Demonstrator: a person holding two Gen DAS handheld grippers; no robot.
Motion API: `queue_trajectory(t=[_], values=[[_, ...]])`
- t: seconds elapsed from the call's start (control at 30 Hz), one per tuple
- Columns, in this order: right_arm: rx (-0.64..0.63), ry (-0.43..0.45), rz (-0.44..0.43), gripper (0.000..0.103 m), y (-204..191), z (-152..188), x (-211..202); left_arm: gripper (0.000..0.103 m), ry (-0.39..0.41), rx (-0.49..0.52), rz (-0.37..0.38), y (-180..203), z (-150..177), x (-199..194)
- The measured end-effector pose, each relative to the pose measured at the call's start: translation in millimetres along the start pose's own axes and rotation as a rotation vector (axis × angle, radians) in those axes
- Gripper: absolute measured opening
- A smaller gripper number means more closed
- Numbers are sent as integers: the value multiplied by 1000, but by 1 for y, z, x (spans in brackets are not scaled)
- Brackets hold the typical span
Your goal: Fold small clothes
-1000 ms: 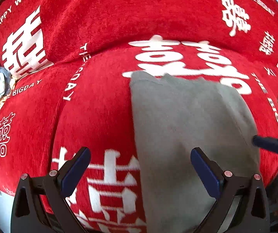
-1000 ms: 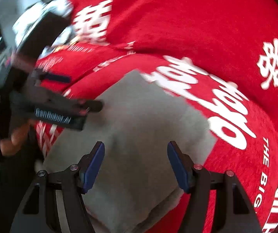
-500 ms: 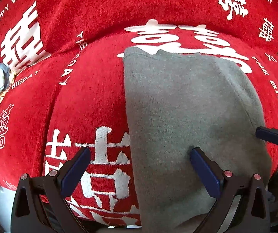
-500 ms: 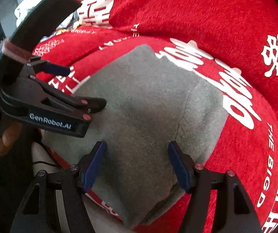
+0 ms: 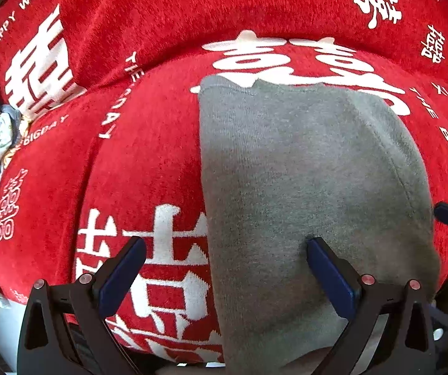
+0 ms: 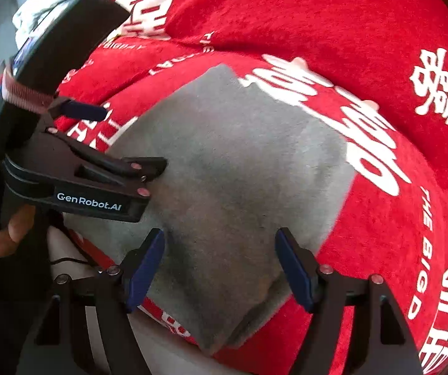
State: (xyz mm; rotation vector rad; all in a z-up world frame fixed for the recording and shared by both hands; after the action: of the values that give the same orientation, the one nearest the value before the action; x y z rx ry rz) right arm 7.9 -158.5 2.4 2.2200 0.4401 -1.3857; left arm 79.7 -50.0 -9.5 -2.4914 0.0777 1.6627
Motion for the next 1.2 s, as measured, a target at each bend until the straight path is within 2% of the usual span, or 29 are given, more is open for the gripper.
queue_trajectory(t=[0.13, 0.17, 0.33, 0.43, 0.5, 0.57, 0.67, 0.7, 0.8, 0.93, 1.2], values=[[17, -9, 28, 76, 5, 3, -11, 103, 6, 12, 23, 6, -1, -11], [22, -11, 34, 76, 5, 3, -13, 103, -3, 19, 46, 9, 1, -15], [49, -12, 54, 76, 12, 5, -21, 103, -35, -5, 66, 16, 5, -24], [57, -21, 69, 76, 15, 6, -23, 103, -124, -31, 92, 17, 17, -19], [66, -19, 77, 76, 18, 6, -25, 103, -148, -42, 104, 19, 22, -15], [76, -19, 76, 76, 20, 7, -26, 103, -113, -46, 47, 14, 23, -17], [80, -26, 82, 76, 22, 9, -25, 103, 13, -23, -31, 10, 17, -30], [83, -30, 81, 76, 22, 10, -24, 103, 21, -12, -35, 12, 16, -32], [86, -39, 81, 76, 21, 11, -22, 103, 19, -3, -5, 16, 16, -35], [80, -50, 82, 76, 21, 13, -21, 103, 11, -1, -14, 16, 16, -33], [66, -65, 90, 76, 21, 14, -20, 103, -8, 19, 15, 23, 22, -32]])
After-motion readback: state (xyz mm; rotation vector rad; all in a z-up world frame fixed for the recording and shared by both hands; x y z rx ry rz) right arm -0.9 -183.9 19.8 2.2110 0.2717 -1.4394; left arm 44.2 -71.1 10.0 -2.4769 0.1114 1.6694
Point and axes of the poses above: each gripper's, at about its wrist camera, not at the fingertips, and x roughly the way its jaws point, y to its right, z to its underside, the point moved 8 cm from there along x, roughly the way its jaws point, and after that the axes turned 8 degrees about -x, right-handed, at the moved point
